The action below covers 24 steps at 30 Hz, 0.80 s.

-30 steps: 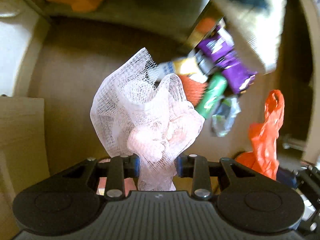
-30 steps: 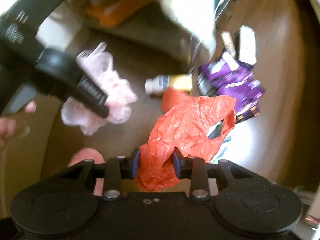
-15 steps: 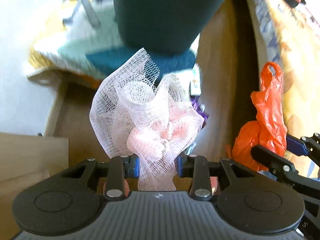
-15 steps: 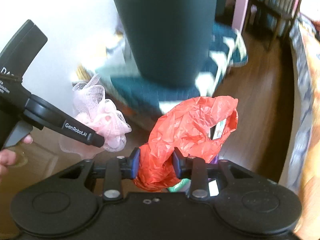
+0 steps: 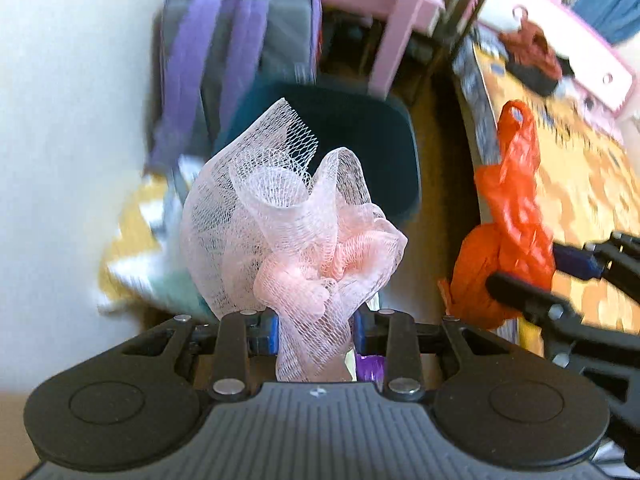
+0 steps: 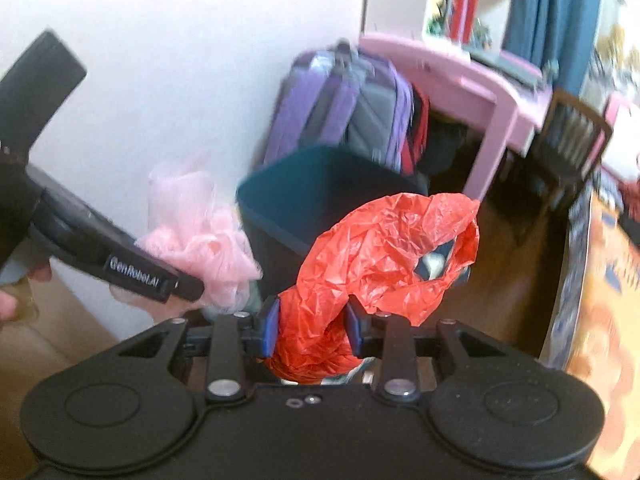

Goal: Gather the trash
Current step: 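Lift sponge and red bag with both tools over the green wastebasket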

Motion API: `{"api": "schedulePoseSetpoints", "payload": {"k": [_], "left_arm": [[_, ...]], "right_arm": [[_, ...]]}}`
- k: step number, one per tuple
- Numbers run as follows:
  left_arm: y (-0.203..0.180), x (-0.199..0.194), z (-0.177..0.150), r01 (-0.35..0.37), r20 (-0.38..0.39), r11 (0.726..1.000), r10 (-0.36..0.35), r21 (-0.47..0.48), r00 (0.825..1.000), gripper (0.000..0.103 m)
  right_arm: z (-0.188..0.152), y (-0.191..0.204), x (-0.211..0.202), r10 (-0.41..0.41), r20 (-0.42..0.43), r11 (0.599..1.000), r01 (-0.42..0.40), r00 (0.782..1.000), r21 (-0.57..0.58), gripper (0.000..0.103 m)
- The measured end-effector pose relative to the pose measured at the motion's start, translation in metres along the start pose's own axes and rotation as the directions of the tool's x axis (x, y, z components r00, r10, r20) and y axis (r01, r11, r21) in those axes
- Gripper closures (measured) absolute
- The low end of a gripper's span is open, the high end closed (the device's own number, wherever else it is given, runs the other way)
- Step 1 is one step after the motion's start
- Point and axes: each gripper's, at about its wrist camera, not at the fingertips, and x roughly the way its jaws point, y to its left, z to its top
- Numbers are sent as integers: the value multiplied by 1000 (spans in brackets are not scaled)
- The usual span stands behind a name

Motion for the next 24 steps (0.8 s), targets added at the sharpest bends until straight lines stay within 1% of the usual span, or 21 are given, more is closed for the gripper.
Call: {"api": "schedulePoseSetpoints", "payload": {"k": [2,5,8,10,15,16,18,19,22,24], "left_arm": [[2,1,26,-14,34,1000,14,3,999,71],[2,8,63,-35,50,999,34,8,998,71],[1,31,87,-43,31,999,43,6,999,71],[0,48,99,-41,-4,999,41,-3,999,71],[0,89,111,-65,-79,998,64,-3,995,71],[2,98,113,-65,-105,998,63,-11,992,71],[5,115,115,-46,-157,998,38,-49,987,71],[6,122,115,-51,-174,997,41,-58,984,71],[1,139,111,-79,-200,996,70,-36,977,71],[0,148,107,-93,-220,995,86,-23,972,71]], "right_arm": [[19,-6,6,-14,26,999,15,1000,-37,70],[47,-7,17,-17,50,997,21,999,-78,70],[67,-7,36,-13,38,996,17,999,-91,70],[75,-8,51,-3,23,995,6,1000,-100,70],[79,-7,91,-17,-61,992,10,998,-125,70],[80,-7,100,-23,-77,991,13,997,-134,70],[78,-6,116,-31,-110,990,15,993,-144,70],[77,-6,124,-28,-129,990,9,991,-143,70],[76,-8,144,-42,-170,988,15,985,-156,70],[72,-7,151,-45,-189,988,16,981,-151,69]]}}
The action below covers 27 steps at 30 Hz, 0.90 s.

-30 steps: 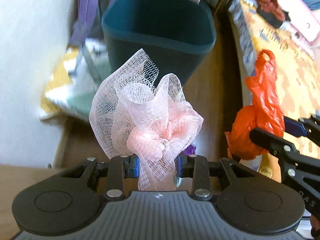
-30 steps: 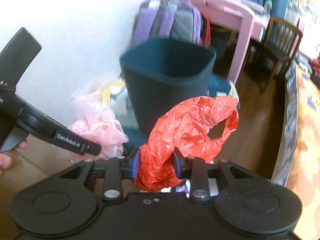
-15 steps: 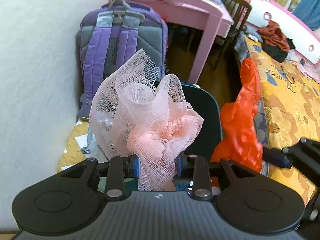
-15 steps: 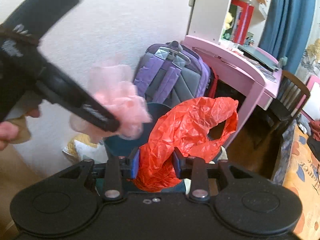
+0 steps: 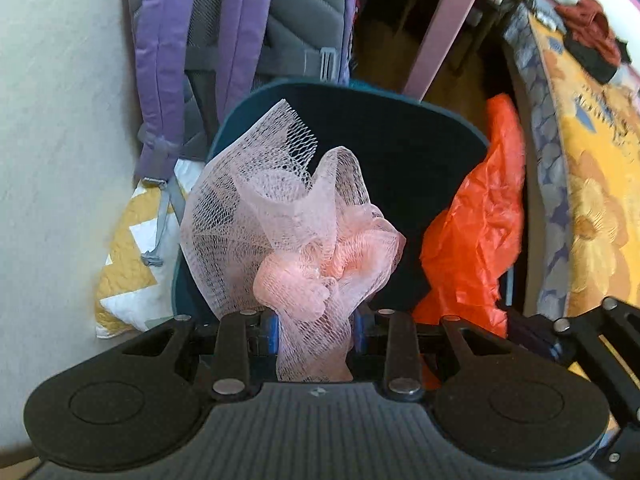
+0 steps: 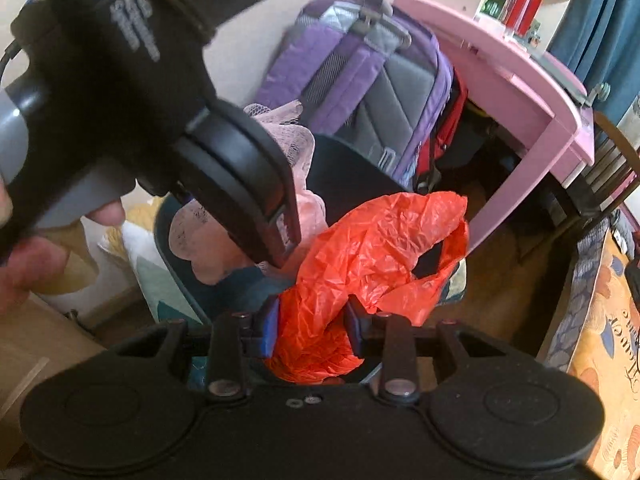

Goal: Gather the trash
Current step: 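Lift sponge and red bag with both tools over the green wastebasket, then open both tools to drop sponge and red bag into the wastebasket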

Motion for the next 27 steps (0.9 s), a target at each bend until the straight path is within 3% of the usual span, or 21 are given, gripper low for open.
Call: {"api": "schedulePoseSetpoints", "payload": {"k": [10,16,24,27], "left_arm": [[2,27,1,-16,-62,1000,17,18,998,70],[2,27,-3,-18,-55,1000,18,9,998,42],[0,9,-12,5,-12,1000,-5,24,1000,33],[-1,-4,-17,-4,17,999,3,44,1000,33]], "right_arm": [[-2,9,20,-5,-49,999,3,999,-41,66],[-6,19,23,-14,-58,999,11,998,-53,54],[-5,16,10,-9,-17,1000,9,1000,-2,39],[-7,13,-2,-8,8,1000,8,1000,17,39]]}}
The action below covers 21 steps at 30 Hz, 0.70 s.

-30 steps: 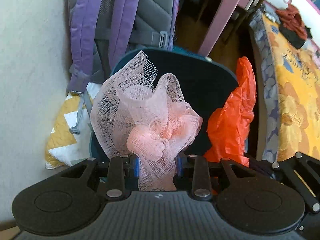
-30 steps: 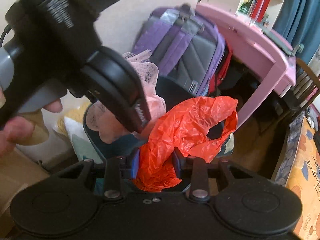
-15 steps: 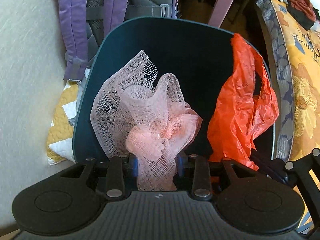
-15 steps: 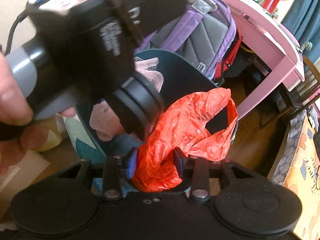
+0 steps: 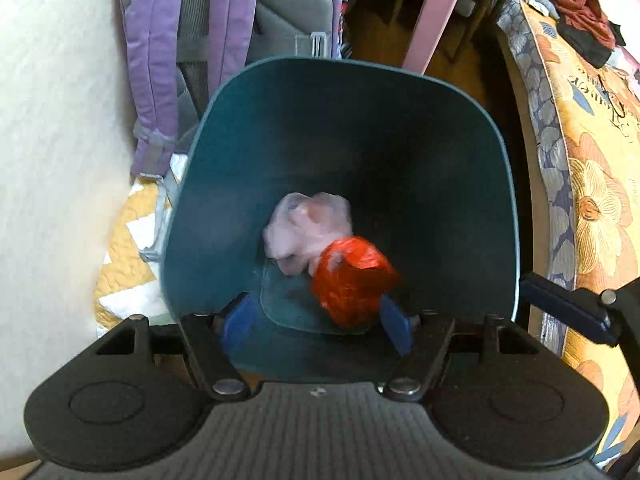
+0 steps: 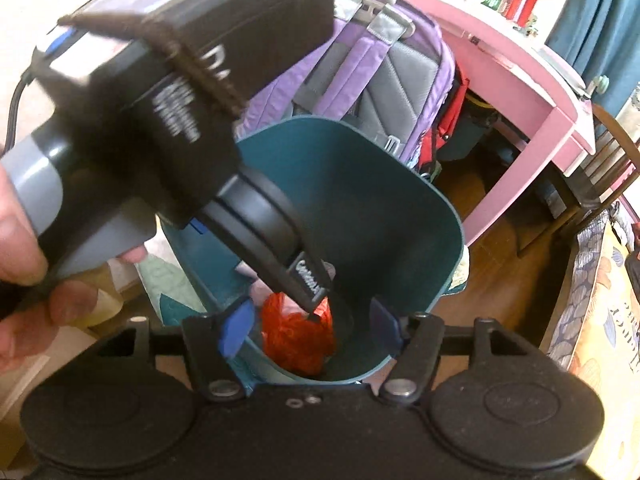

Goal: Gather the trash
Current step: 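Open both tools to drop sponge and red bag into the wastebasket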

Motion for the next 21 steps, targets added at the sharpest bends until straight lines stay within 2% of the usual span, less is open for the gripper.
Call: {"api": "schedulePoseSetpoints", "payload": {"k": [11,21], "left_arm": [[0,-61,-26,6,110,1000,-9,29,994,34],[-11,-121,-64,-11,227,997,-6,74,974,34]], "right_arm": [[-12,-12,-48,22,74,999,-25,997,46,35],[-36,-23,-104,51,156,989,-72,986,132,32]]}}
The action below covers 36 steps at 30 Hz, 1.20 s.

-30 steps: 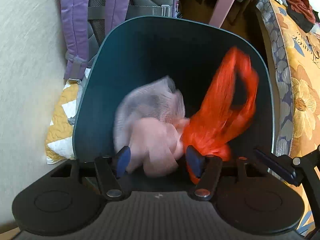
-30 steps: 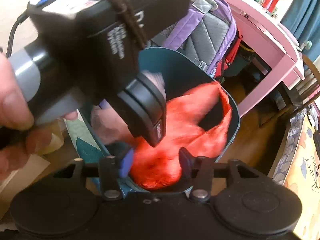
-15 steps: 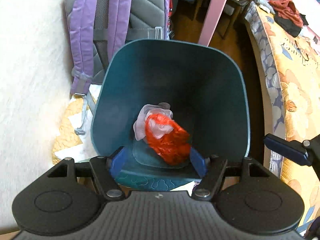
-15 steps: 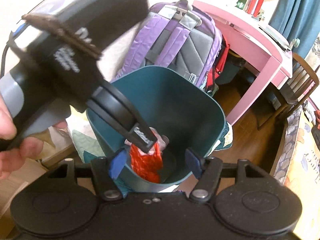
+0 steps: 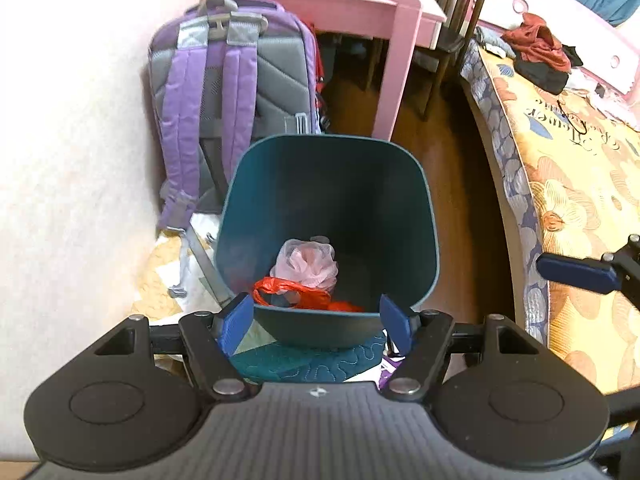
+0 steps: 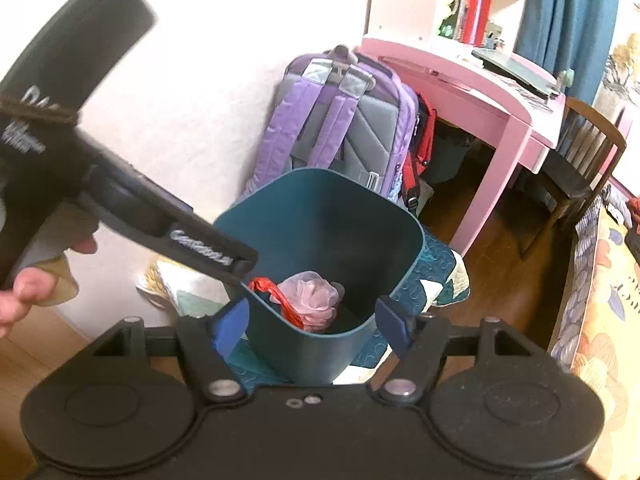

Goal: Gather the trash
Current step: 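Open both tools to drop sponge and red bag into the wastebasket, then lower left tool to grasp orange foam net while right tool grasps white wrapper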

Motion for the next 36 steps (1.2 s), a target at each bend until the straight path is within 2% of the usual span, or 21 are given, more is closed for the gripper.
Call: {"api": "schedulePoseSetpoints", "payload": {"k": [7,12,16,20,29,32,36], "left_arm": [[-8,-35,-22,20,47,1000,-20,7,999,34],[-17,-52,-44,35,68,999,-36,9,997,34],[-26,-60,-68,53,76,998,-54,17,996,24],[-36,-58,-93,63,61,998,-65,30,996,23],[-46,-20,-149,131,9,991,-131,-1,991,21],[-51,8,-169,142,-35,990,-142,-3,989,20],[-59,53,-199,170,-121,986,-169,-6,978,20]], "right_arm": [[-13,-10,-37,30,65,997,-34,997,70,27],[-27,-16,-63,38,108,992,-51,993,115,19],[-45,-19,-79,37,130,986,-58,991,157,13],[-74,-20,-87,31,130,978,-57,991,200,7],[-150,-30,-68,0,53,960,-15,999,279,3],[-177,-34,-52,-8,18,955,2,1000,297,3],[-218,-37,-21,-8,-40,947,21,999,320,3]]}}
